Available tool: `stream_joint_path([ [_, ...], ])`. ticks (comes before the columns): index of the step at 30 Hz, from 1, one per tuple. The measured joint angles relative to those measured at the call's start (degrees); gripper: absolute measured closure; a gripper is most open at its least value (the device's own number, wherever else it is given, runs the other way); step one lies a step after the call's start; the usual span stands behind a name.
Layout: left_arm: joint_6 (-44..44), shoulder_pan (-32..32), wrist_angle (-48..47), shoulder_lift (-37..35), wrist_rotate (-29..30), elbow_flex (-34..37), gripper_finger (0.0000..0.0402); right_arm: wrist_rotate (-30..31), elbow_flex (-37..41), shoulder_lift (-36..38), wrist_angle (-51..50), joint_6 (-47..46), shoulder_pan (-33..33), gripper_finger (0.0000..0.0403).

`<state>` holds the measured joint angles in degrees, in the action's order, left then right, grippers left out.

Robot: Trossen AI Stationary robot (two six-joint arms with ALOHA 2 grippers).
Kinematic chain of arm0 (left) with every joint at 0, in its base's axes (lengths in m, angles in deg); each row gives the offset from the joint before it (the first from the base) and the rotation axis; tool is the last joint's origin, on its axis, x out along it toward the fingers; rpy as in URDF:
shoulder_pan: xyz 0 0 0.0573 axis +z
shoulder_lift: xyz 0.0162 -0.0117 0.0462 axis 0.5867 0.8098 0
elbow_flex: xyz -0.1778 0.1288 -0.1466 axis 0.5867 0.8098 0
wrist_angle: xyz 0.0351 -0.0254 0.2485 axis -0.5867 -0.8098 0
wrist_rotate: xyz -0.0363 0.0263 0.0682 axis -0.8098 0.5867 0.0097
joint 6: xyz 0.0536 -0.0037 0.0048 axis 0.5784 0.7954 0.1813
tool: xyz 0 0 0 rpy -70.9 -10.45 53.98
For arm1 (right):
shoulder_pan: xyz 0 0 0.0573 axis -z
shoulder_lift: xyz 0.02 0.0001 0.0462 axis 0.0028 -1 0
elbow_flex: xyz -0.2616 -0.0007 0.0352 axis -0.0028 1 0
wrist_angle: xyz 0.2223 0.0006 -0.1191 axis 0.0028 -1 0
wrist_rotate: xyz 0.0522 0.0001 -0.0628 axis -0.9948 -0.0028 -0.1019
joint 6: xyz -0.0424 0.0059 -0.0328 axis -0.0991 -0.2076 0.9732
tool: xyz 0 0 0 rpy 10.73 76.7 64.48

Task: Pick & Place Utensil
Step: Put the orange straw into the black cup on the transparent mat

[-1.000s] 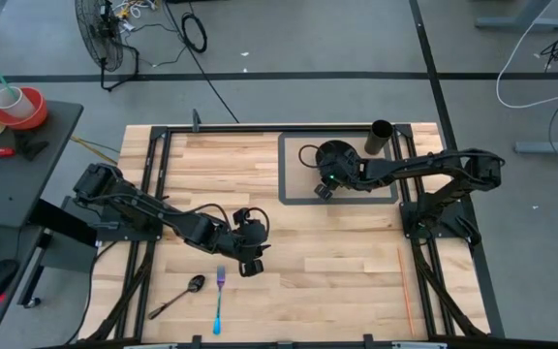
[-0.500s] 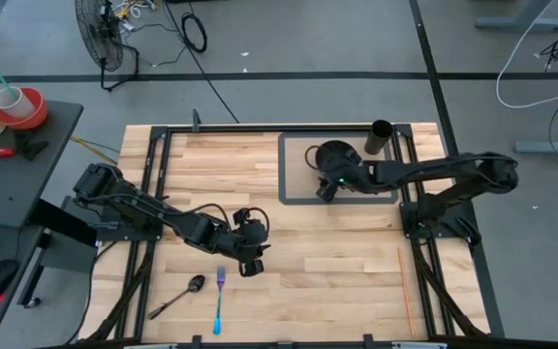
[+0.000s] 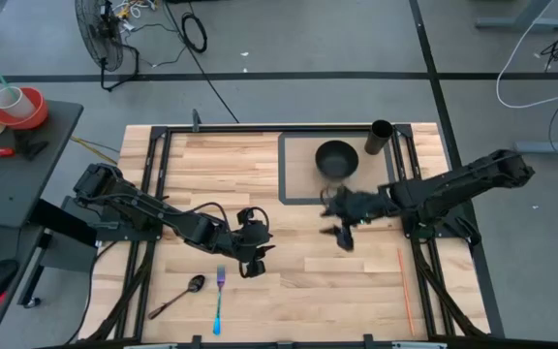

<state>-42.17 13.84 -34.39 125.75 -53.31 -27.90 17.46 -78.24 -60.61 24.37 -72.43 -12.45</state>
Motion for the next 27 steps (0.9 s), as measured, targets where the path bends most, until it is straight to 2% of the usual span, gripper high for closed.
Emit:
stream_joint_path([
  [4,0.28,0.0,0.67,0.0,0.1,0.0,0.0262,-0.39,-0.09,-1.05,-2.89,0.84,-7.31,0.0163],
  [7,0.26,-0.04,0.82,0.0,0.32,0.0,0.0262,-3.05,-0.59,-2.32,-7.78,3.56,-12.1,0.0163],
  [10,0.26,-0.04,1.24,0.0,0.49,0.0,0.0262,-5.07,-2.49,-4.5,-17.76,6.98,-17.02,0.0163],
  [16,0.3,-0.04,1.98,0.0,1.2,0.0,0.0262,-5.16,-3.87,-9.82,-34.65,14.79,-26.87,0.0163],
  [21,0.3,-0.04,2.08,0.0,1.25,0.0,0.0262,-6.66,-3.6,-14.54,-41.5,19.38,-31.53,0.0163],
  [27,0.3,-0.04,2.06,0.0,1.37,0.0,0.0262,-11.98,-2.02,-19.1,-41.86,20.73,-32.62,0.0163],
])
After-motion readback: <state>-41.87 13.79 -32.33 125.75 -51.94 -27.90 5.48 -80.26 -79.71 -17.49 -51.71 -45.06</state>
